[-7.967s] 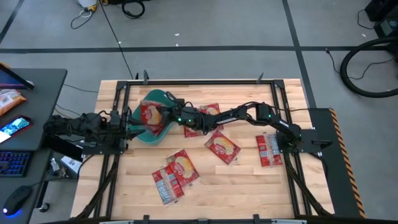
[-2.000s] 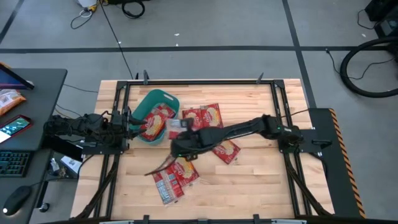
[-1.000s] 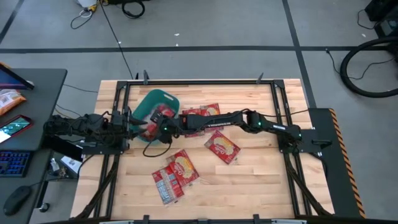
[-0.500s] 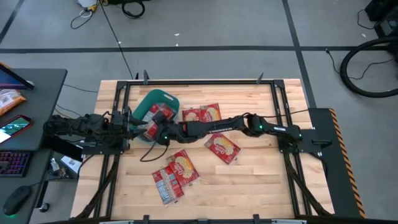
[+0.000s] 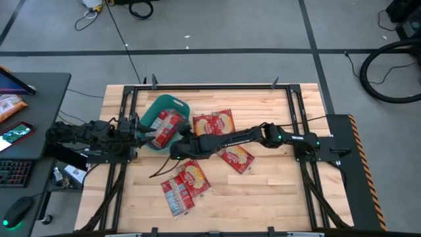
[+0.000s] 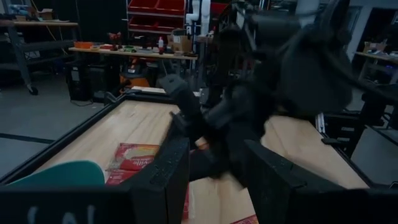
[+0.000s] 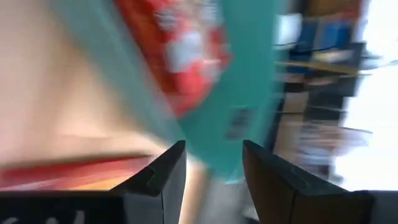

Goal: Sort popcorn bags into baskets
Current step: Put the red popcorn bag into the green bin

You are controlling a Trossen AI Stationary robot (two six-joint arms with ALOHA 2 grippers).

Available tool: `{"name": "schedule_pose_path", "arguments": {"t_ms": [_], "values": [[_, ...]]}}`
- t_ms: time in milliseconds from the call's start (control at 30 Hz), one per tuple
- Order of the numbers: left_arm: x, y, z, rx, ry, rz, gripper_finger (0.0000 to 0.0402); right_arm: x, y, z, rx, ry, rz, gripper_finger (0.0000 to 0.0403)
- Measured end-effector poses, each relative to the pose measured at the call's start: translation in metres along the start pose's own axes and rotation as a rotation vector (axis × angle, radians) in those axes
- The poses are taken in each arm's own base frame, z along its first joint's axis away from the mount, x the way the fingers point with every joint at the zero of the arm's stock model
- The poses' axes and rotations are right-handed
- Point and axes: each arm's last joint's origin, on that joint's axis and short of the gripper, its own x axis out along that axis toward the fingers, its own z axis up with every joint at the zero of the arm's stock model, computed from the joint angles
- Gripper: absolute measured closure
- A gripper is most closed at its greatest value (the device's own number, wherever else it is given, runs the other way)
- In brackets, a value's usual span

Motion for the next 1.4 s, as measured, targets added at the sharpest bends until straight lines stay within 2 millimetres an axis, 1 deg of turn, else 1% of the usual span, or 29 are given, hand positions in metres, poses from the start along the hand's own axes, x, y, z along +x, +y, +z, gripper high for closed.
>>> {"name": "schedule_pose_path", "arguments": {"t_ms": [67, 167, 267, 400, 533, 633, 733, 867, 967, 1200, 1333, 1400], "values": [[0.000, 0.000, 0.000, 0.000, -0.001, 0.000, 0.0251, -0.010, -0.008, -0.008, 0.144, -0.020, 0.135, 0.0241], [0.000, 0.000, 0.000, 0.000, -0.001, 0.005, 0.0251, -0.025, -0.020, -0.018, 0.278, -0.007, 0.232, 0.0243], [0.000, 0.000, 0.000, 0.000, -0.002, 0.007, 0.0251, -0.042, -0.032, -0.022, 0.337, -0.023, 0.235, 0.0250], [0.000, 0.000, 0.000, 0.000, -0.001, 0.007, 0.0251, -0.074, -0.043, -0.023, 0.360, -0.067, 0.203, 0.0263], [0.000, 0.000, 0.000, 0.000, -0.001, 0.007, 0.0251, -0.103, -0.056, -0.031, 0.416, -0.081, 0.168, 0.0275], [0.000, 0.000, 0.000, 0.000, -0.002, 0.007, 0.0251, -0.121, -0.061, -0.037, 0.461, -0.084, 0.165, 0.0281], [0.000, 0.000, 0.000, 0.000, -0.002, 0.007, 0.0251, -0.134, -0.057, -0.040, 0.491, -0.073, 0.181, 0.0283], [0.000, 0.000, 0.000, 0.000, -0.002, 0.007, 0.0251, -0.143, -0.049, -0.045, 0.506, -0.020, 0.173, 0.0284], [0.000, 0.000, 0.000, -0.001, -0.002, 0.007, 0.0251, -0.145, -0.040, -0.047, 0.517, 0.026, 0.166, 0.0284], [0.000, 0.000, 0.000, -0.001, -0.002, 0.007, 0.0251, -0.145, -0.005, -0.047, 0.520, 0.069, 0.156, 0.0284], [0.000, 0.000, 0.000, -0.002, -0.002, 0.007, 0.0251, -0.140, 0.015, -0.051, 0.526, 0.117, 0.152, 0.0284], [0.000, 0.000, 0.000, -0.006, -0.003, 0.007, 0.0251, -0.137, 0.022, -0.056, 0.532, 0.146, 0.159, 0.0284]]}}
